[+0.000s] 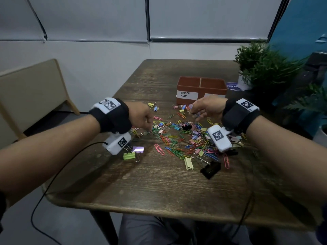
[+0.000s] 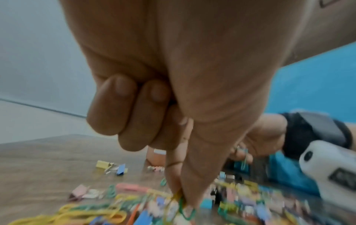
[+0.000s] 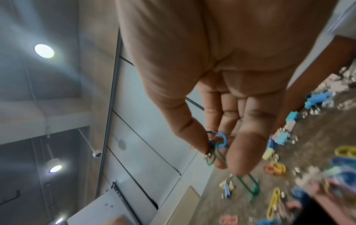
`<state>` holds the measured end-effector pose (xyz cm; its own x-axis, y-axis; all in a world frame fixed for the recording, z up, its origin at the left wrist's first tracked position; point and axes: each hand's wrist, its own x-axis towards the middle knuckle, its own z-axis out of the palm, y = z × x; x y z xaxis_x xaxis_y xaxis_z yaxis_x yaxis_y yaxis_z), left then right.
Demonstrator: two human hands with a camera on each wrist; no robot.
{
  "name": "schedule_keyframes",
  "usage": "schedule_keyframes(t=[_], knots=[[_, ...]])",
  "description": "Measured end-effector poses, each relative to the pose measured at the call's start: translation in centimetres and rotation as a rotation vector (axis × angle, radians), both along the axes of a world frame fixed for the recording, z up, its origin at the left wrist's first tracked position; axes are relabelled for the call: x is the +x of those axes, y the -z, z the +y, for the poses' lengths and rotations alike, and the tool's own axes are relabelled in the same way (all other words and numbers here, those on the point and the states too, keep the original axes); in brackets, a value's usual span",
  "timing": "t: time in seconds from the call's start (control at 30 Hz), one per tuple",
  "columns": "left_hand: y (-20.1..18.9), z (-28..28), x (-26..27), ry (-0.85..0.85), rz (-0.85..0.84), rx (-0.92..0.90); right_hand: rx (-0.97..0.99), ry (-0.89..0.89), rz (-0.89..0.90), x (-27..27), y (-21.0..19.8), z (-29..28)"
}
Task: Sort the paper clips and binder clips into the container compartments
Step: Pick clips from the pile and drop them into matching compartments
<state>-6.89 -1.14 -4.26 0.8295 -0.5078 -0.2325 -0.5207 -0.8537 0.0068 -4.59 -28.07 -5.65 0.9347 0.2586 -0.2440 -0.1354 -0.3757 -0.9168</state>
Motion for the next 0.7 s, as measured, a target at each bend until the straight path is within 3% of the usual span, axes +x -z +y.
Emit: schedule_keyframes(t=[0.23,0.37,0.57,0.7], knots=[[-4.6,-1.9,3.8,-0.078,-0.036,-0.308,0.103,0.384,-0.32,5.0,-2.8,-4.3],[-5.9,-5.7,7.7,-0.129,-0.145,-0.441,0.024,0.616,-0.48,10.0,-3.3,-7.0],[-6.3,-13.1,13.9,-0.198,-0.183,-0.621,-0.359,0.576,-0.574,12.6,-1.7,-7.4],[-4.9,-17.4,17.4,-0.265,-0.144,-0.607,-0.508,0.539,-0.564,13.2,0.0,-8.0]])
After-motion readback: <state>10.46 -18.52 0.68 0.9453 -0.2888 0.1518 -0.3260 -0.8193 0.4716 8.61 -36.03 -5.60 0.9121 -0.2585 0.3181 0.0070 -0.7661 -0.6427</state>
